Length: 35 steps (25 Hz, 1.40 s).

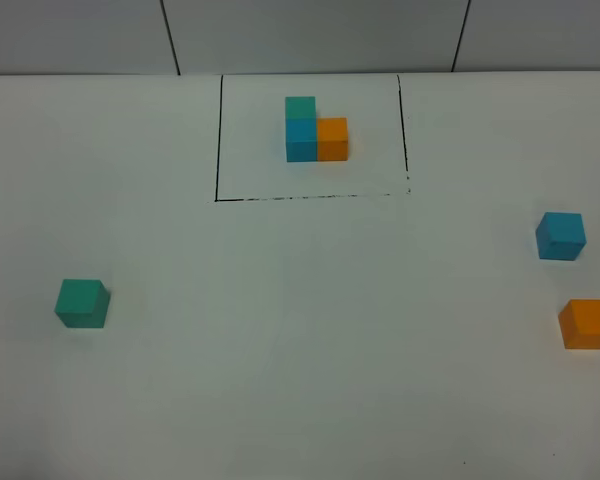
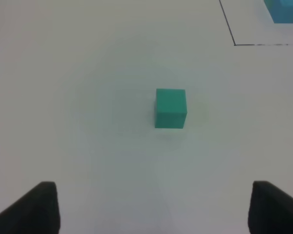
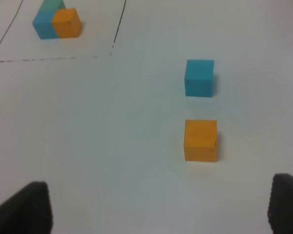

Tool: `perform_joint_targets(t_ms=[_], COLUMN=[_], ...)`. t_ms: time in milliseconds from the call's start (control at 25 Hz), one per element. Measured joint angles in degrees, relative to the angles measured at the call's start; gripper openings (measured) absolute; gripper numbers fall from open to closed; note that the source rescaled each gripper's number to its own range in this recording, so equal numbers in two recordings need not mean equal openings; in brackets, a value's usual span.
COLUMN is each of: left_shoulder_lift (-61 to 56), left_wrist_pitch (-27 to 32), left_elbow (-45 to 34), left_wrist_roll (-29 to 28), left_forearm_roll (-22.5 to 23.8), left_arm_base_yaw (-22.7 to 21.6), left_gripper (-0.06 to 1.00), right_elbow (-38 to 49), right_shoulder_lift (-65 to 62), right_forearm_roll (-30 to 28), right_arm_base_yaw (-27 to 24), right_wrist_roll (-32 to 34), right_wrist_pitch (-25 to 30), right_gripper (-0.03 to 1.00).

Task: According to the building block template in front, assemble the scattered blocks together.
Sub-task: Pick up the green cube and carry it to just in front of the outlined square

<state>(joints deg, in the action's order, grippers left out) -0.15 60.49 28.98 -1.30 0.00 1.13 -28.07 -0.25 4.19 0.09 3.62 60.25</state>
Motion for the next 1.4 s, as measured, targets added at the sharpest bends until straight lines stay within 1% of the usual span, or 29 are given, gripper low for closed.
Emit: perform_joint_targets(t_ms=[1400], left_shoulder_lift=[0.0], left_wrist_pitch=[0.0], left_elbow=[0.0], left_wrist_roll=[0.0], left_forearm_roll=[0.0], left_arm_base_yaw=[0.0], left_gripper=[0.78], right_elbow=[0.0], right_shoulder_lift=[0.0], right_forearm_roll=[0.0], right_arm_base_yaw=[0.0], right_wrist_roll=[0.0], right_wrist_pitch=[0.0], right_gripper=[0.78])
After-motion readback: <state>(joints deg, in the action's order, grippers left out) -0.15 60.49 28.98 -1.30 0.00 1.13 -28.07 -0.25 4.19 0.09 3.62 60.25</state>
